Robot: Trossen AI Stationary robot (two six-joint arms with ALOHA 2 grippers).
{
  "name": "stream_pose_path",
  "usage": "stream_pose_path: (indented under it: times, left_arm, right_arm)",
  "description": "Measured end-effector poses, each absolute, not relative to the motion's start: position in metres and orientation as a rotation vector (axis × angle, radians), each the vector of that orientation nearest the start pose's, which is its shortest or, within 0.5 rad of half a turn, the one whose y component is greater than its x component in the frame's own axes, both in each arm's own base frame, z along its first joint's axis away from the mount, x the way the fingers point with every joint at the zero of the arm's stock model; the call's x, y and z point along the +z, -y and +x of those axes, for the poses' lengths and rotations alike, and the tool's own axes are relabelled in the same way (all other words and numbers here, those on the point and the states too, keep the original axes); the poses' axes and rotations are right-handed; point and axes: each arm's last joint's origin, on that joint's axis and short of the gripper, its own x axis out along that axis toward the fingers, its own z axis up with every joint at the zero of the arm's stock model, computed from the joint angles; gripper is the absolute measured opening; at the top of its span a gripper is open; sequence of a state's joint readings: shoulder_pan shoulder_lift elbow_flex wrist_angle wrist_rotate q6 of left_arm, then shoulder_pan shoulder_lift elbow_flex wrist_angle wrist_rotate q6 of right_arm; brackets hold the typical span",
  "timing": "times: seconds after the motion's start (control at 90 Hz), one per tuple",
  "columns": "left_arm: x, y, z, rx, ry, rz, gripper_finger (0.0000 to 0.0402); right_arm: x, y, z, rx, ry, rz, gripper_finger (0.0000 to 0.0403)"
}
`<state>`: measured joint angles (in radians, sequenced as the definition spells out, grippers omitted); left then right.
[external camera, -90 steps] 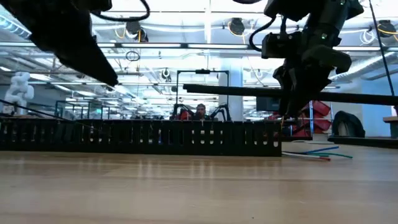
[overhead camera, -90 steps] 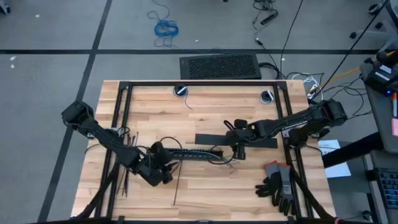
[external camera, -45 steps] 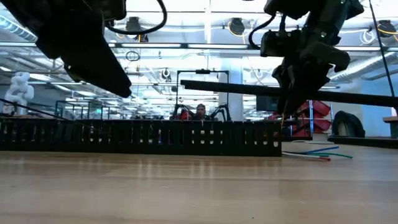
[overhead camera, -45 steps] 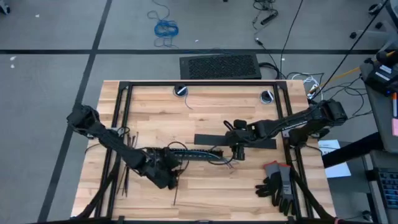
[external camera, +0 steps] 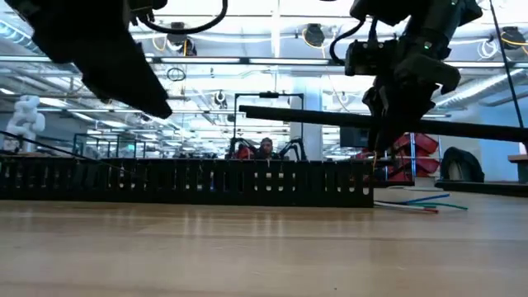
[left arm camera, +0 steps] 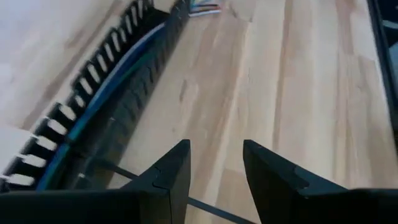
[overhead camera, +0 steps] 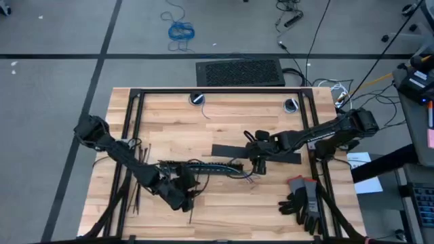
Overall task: Ziptie cables
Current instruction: Close the cable duct
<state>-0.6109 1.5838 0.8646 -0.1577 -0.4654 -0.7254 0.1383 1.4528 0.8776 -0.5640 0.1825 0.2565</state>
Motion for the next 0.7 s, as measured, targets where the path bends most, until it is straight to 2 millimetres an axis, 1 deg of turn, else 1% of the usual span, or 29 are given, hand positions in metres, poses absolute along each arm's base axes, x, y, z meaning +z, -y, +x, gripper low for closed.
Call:
stream_pose_path:
  times: [0.189, 0.456, 0.7]
  left_arm:
    - [0.175, 0.16, 0.262, 0.138, -0.789, -0.246, 0.0145]
    - [0.179, 0.152, 0.262, 0.16, -0.795, -0.251, 0.0145]
    - [0.174, 0.155, 0.259, 0.179, -0.825, -0.264, 0.0145]
  right_arm:
    - [0.195, -0.032, 0.266, -0.198, -1.104, 0.073, 0.0208]
    - [0.196, -0.032, 0.266, -0.229, -1.091, 0.127, 0.0208]
    - [0.196, -0.036, 0.266, -0.223, -1.087, 0.14, 0.0208]
